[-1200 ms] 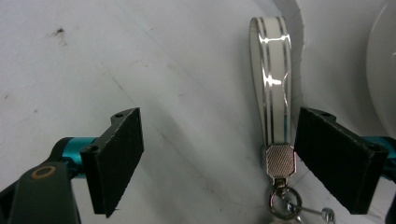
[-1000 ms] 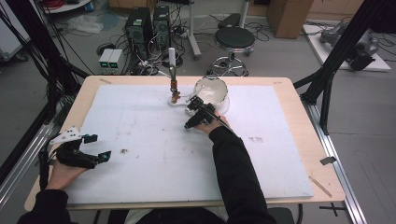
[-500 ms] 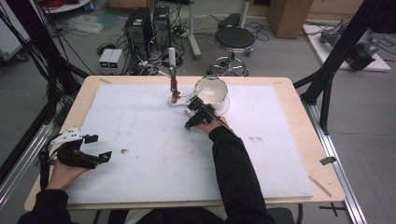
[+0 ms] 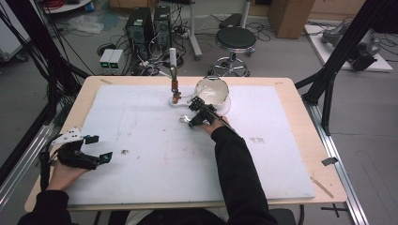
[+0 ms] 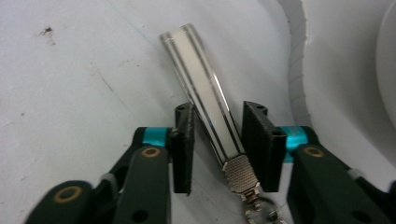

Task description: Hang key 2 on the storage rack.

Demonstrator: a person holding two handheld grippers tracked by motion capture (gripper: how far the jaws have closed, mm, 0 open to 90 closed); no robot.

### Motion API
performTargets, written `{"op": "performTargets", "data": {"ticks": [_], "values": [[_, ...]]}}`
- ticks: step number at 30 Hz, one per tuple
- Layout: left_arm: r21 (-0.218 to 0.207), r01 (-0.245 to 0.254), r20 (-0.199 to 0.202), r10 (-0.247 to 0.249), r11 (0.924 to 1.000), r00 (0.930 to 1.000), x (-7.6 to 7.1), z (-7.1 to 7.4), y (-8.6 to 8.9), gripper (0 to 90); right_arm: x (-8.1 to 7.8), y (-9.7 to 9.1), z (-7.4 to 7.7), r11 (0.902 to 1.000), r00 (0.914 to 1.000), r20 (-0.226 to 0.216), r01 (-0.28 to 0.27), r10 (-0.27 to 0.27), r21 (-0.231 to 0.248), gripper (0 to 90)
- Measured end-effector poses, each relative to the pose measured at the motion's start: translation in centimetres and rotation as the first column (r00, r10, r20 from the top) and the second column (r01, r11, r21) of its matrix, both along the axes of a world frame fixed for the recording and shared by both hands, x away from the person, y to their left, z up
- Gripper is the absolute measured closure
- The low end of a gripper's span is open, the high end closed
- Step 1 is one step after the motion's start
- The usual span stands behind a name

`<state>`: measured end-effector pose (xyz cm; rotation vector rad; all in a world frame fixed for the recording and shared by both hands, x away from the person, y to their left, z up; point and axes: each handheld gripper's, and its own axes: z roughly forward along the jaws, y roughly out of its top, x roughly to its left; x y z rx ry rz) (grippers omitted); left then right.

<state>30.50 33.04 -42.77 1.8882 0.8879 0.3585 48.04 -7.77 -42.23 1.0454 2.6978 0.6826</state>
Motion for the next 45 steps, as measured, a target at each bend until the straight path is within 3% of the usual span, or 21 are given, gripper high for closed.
{"op": "performTargets", "data": {"ticks": [1,3,9,15,20,26,31,45], "values": [[0.000,0.000,0.000,0.000,1.0000,1.0000,0.0,0.0,0.0,1.7,-0.1,0.1,0.0,1.0000,1.0000,0.002,-0.009,0.009,-0.003,71.6],[-0.001,0.000,0.000,0.000,1.0000,1.0000,0.0,0.0,0.0,1.7,-0.2,0.2,0.0,0.9998,0.9998,0.005,-0.017,0.017,-0.006,74.2],[-0.005,-0.004,0.003,0.004,1.0000,1.0000,0.0,0.0,0.1,1.7,-0.8,0.5,0.2,0.9978,0.9981,0.041,-0.043,0.045,-0.050,75.3],[-0.006,-0.005,0.005,0.005,1.0000,1.0000,0.0,0.1,0.2,1.8,-1.1,0.2,0.4,0.9955,0.9973,0.042,-0.058,0.061,-0.075,75.4],[-0.001,-0.006,0.006,0.006,1.0000,1.0000,-0.1,0.1,0.2,1.7,-1.5,-0.4,1.2,0.9954,0.9962,0.055,-0.063,0.067,-0.073,75.4],[-0.002,-0.008,0.005,0.008,1.0000,1.0000,-0.1,0.1,0.1,1.7,-1.9,-1.3,2.5,0.9981,0.9957,0.076,-0.052,0.054,-0.032,75.4],[-0.003,-0.006,0.006,0.006,1.0000,1.0000,-0.1,0.1,0.1,1.7,-2.6,-2.4,3.8,0.9983,0.9912,0.120,-0.056,0.058,-0.017,75.4],[-0.004,-0.009,0.004,0.009,1.0000,1.0000,-0.1,0.1,0.0,1.7,-3.6,-4.0,6.4,0.9960,0.9863,0.161,-0.051,0.038,0.074,75.4]]}}
